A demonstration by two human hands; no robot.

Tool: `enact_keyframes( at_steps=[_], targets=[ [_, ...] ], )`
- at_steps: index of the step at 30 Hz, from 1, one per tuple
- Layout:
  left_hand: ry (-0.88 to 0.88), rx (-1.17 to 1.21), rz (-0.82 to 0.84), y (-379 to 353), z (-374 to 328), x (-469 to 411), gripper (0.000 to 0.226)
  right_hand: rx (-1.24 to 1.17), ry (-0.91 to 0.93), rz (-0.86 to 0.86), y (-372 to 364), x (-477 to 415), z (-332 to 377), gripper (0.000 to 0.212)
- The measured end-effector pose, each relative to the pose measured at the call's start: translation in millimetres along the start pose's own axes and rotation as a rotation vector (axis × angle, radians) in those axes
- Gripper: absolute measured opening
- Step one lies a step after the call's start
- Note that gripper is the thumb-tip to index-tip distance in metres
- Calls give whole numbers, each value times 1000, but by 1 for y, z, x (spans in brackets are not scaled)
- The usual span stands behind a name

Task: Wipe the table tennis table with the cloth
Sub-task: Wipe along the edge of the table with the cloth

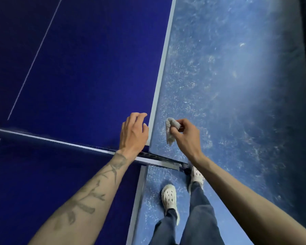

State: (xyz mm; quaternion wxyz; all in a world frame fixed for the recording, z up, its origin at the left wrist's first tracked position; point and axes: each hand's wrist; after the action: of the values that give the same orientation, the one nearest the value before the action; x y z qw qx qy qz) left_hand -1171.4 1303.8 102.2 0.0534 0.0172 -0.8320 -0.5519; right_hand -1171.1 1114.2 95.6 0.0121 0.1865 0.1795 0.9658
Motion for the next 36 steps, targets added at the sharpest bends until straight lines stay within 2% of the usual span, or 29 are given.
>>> enact_keyframes(
  at_steps=[2,5,10,14,21,25,28,36],
  targets=[
    [40,-35,81,-26,5,-22,43,56,-41,72,-17,-24,-29,9],
    [73,-104,115,-63,12,-55,47,51,-120,200,-49,-45,-64,8],
    [58,-174,-7,-106,24,-101,48,22,-176,390,-85,-52,-96,15],
    [24,-160,-154,-123,24,-136,48,-84,-157,351,-85,-62,-94,17],
    [22,-129,-189,-132,33,-144,51,-234,-144,182,-82,-151,-62,10],
    [15,-126,-174,-131,31,-144,52,-216,-204,287,-82,-117,-71,13],
    [20,-122,-169,-130,31,-144,52,-153,-158,366,-79,-106,-79,13],
    [13,-128,-179,-131,32,-145,52,-177,-31,98,-80,-244,-39,18]
  ],
)
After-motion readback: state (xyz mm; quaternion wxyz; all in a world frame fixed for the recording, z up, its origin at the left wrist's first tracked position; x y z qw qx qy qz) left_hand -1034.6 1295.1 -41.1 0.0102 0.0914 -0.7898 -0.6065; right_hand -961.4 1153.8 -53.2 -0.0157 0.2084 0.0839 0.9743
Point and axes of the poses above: each hand's wrist, its own x-axis away from the middle knuckle, its own y-axis out of the back of the hand, z = x × y, and after that the axes turned 1 degree about x, right-handed
